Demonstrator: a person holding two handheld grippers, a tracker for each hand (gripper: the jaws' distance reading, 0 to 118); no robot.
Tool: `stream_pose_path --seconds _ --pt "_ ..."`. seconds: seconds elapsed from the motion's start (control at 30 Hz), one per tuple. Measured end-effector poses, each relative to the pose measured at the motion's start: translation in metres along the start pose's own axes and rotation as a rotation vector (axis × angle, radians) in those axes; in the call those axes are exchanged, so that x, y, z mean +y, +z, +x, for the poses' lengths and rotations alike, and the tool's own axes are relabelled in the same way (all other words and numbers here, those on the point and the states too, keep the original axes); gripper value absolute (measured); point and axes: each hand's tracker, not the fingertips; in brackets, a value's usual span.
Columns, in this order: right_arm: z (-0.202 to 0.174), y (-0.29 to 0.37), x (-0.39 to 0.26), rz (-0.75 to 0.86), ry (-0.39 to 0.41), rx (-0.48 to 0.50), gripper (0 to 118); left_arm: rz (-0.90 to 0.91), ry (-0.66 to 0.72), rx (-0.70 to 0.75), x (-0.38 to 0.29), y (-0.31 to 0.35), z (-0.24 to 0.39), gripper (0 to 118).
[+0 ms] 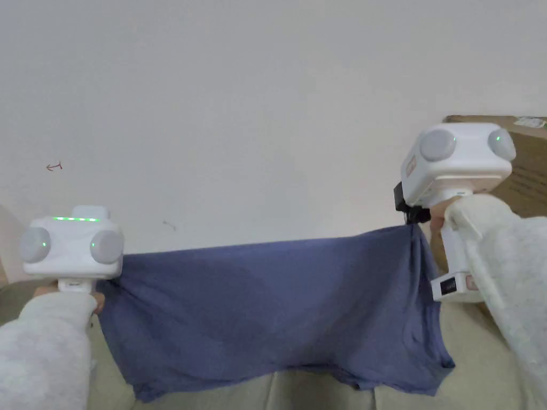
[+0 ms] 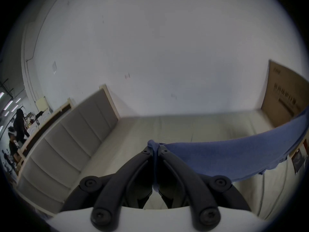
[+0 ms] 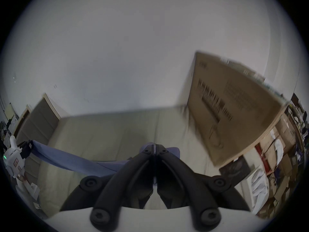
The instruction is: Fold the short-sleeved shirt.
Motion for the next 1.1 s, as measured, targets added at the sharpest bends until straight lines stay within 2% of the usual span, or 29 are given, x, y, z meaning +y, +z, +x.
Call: stream_pose_path --seconds 0.07,0.13,0.23,0.4,0.53,0.67,0.7,0.77,0.93,1.03,1.1 --pt "0.0 -0.051 -0.031 -0.105 0.006 -0.03 1 -0.09 0.006 0.002 -0.037 -0.032 0.011 3" --pt "0.002 -0.094 -0.069 -0.21 -0.04 -0.025 1 -0.174 0.017 -0.005 -0.077 -0.06 0.019 3" --pt "0.007 -0.128 -0.122 -0.327 -0.069 -0.02 1 -0.249 0.028 0.011 -0.126 -0.075 0.026 3" --pt "0.021 -0.146 -0.169 -0.396 -0.125 -0.014 1 -0.322 0.065 -0.028 -0.175 -0.083 0.008 3" --pt "0.034 -0.109 -0.192 -0.344 -0.166 0.031 1 -0.272 0.055 -0.07 -0.207 -0.038 -0.014 3" --pt "0.037 -0.042 -0.241 -0.305 -0.08 0.011 1 -0.254 0.051 -0.115 -0.252 0.037 -0.039 3" --pt "0.035 -0.02 -0.259 -0.289 -0.078 0.011 1 -0.241 0.047 -0.115 -0.264 0.056 -0.044 3" --pt "0.04 0.017 -0.295 -0.267 -0.047 0.039 1 -0.211 -0.017 -0.122 -0.291 0.105 -0.053 3" --pt "0.05 0.096 -0.399 -0.264 -0.035 0.004 1 -0.187 -0.086 -0.112 -0.357 0.194 -0.082 3" --pt "0.056 0.129 -0.455 -0.272 -0.058 0.009 1 -0.182 -0.143 -0.1 -0.391 0.236 -0.094 3" --pt "0.057 0.146 -0.49 -0.263 -0.011 -0.012 1 -0.203 -0.134 -0.102 -0.409 0.255 -0.101 3"
